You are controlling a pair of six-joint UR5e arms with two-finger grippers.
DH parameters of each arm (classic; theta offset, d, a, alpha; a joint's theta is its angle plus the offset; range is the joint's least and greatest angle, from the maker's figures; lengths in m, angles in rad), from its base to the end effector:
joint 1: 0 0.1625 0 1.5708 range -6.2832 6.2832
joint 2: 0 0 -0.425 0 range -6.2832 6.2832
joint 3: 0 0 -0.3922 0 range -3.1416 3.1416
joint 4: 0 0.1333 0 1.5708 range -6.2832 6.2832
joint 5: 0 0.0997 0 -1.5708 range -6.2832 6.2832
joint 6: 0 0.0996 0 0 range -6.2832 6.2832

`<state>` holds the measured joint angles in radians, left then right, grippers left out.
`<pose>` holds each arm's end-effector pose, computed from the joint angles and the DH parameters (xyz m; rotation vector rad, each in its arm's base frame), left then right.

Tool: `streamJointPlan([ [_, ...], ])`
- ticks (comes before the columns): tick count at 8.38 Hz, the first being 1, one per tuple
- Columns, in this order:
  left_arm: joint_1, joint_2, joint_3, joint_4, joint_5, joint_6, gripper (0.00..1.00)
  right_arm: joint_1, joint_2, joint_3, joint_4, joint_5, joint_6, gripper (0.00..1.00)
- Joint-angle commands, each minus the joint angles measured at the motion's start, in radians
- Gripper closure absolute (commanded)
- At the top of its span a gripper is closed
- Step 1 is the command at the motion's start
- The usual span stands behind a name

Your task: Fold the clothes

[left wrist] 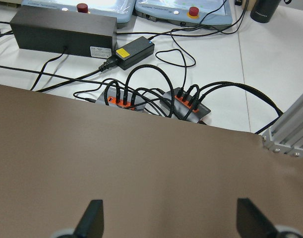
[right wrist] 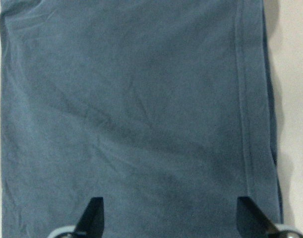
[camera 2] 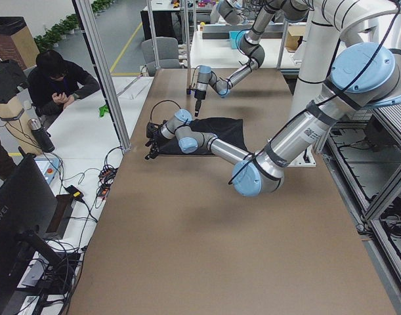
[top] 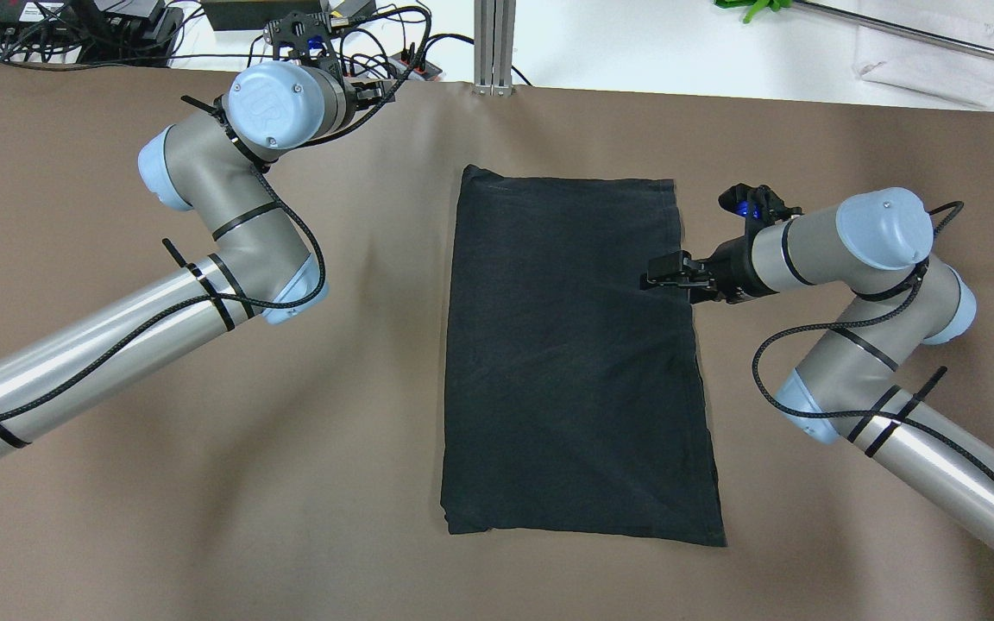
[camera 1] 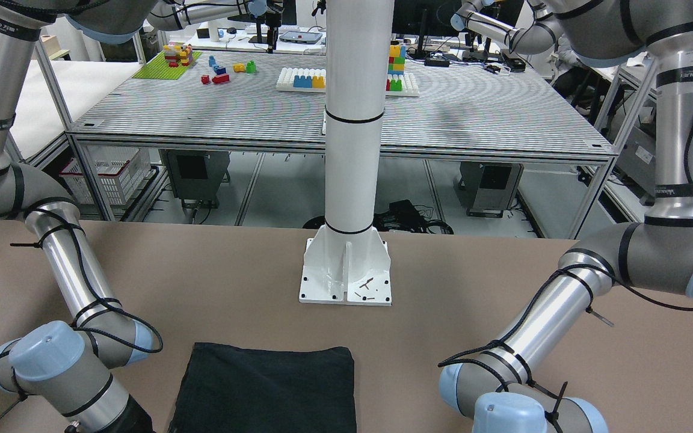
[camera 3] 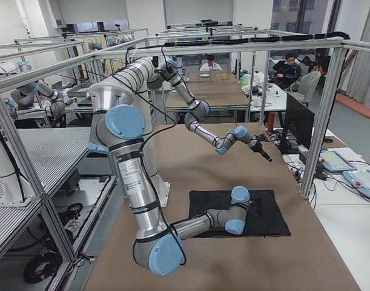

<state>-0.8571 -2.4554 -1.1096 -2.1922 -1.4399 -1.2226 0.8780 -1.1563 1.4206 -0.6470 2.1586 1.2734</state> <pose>0.4274 -0.7170 0.2340 0.6982 0.8025 -0.5291 -0.3639 -0.5607 0.3875 0.2081 -1.2389 0.1534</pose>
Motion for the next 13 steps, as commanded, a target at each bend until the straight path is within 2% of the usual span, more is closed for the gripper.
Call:
streamJointPlan([
  [1,0.0,-0.001,-0.003,-0.001,-0.001,0.0,0.05,-0.085,-0.09,0.171,0.009,-0.009,0.202,0.06],
  [3,0.001,-0.001,-0.003,-0.001,-0.001,0.0,0.05,-0.146,-0.187,0.262,0.02,-0.058,0.29,0.06],
  [5,0.001,-0.001,-0.003,-0.003,-0.001,0.0,0.05,-0.212,-0.261,0.256,0.079,-0.13,0.288,0.06],
  [6,0.001,-0.001,-0.003,-0.003,-0.001,0.0,0.05,-0.247,-0.275,0.25,0.09,-0.181,0.287,0.06],
  [9,0.001,0.003,-0.003,-0.003,-0.001,0.0,0.05,-0.315,-0.267,0.23,0.09,-0.247,0.284,0.06],
  [13,0.001,0.003,-0.001,-0.003,0.003,0.0,0.05,-0.314,-0.273,0.192,0.11,-0.249,0.273,0.06],
])
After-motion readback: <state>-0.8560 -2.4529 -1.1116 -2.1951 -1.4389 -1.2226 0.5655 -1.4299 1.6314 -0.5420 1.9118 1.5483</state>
